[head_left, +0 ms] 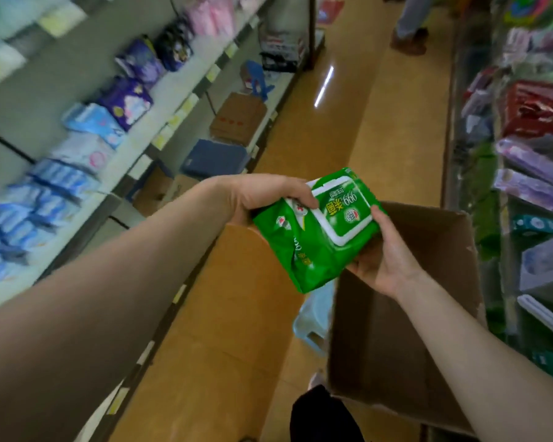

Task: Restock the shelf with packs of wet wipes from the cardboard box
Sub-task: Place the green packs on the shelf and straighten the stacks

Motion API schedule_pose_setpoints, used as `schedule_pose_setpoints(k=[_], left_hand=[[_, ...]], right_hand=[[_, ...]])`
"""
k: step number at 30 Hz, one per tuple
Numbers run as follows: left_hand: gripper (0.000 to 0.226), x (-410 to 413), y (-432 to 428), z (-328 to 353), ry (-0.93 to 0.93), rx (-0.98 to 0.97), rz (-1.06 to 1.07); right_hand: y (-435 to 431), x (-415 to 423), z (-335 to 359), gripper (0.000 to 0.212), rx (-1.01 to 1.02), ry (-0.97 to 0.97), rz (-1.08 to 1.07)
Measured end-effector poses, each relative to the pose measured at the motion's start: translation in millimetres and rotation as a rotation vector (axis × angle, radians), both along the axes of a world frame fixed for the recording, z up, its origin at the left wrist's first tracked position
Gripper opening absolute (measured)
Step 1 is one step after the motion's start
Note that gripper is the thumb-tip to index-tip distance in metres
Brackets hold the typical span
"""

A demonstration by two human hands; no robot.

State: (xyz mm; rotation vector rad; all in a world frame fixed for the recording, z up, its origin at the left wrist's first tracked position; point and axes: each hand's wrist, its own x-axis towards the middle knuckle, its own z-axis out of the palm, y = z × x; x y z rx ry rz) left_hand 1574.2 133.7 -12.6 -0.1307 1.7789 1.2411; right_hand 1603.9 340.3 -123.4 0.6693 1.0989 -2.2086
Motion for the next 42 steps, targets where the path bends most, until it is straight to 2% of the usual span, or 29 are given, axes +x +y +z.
schedule_pose_setpoints(k=[5,7,9,12,17,22,26,28,31,36,40,42], left_hand=[[0.059,67,-85,47,0.093,0.049,0.121],[0.061,98,-119,64,0.181,0.017,0.270],[0.074,131,-153,81,0.256,-0.027,0.367],[0.085,181,-197,108,0.340,-0.060,0.513],[0.082,266,-252,148,0.478,-0.084,0.720],[0.076,340,-297,183,0.539,-0.188,0.735],[0.064,386,-325,209,0.510,-0.295,0.689],[0.059,405,-339,218,0.512,-0.293,0.734],[0.051,434,-362,230,0.565,-0.300,0.841],[0.052,470,-388,244,0.702,-0.260,1.084],[0.044,486,-405,236,0.892,-0.056,1.322],[0.038,489,-408,231,0.966,0.035,1.426]], right_hand=[[-53,22,41,0.049,-0.048,0.161,0.218],[-77,34,60,0.065,-0.094,0.243,0.312],[-102,45,78,0.081,-0.128,0.304,0.390],[-141,65,108,0.084,-0.171,0.386,0.513],[-209,103,156,0.096,-0.144,0.528,0.689],[-282,141,202,0.087,-0.142,0.668,0.764],[-344,174,236,0.099,-0.174,0.791,0.840],[-373,195,253,0.091,-0.176,0.840,0.860],[-414,222,275,0.057,-0.190,0.881,0.869],[-479,255,305,0.066,-0.195,0.980,0.942],[-526,269,328,0.031,-0.276,1.026,0.966],[-544,276,332,0.035,-0.308,1.055,1.041]])
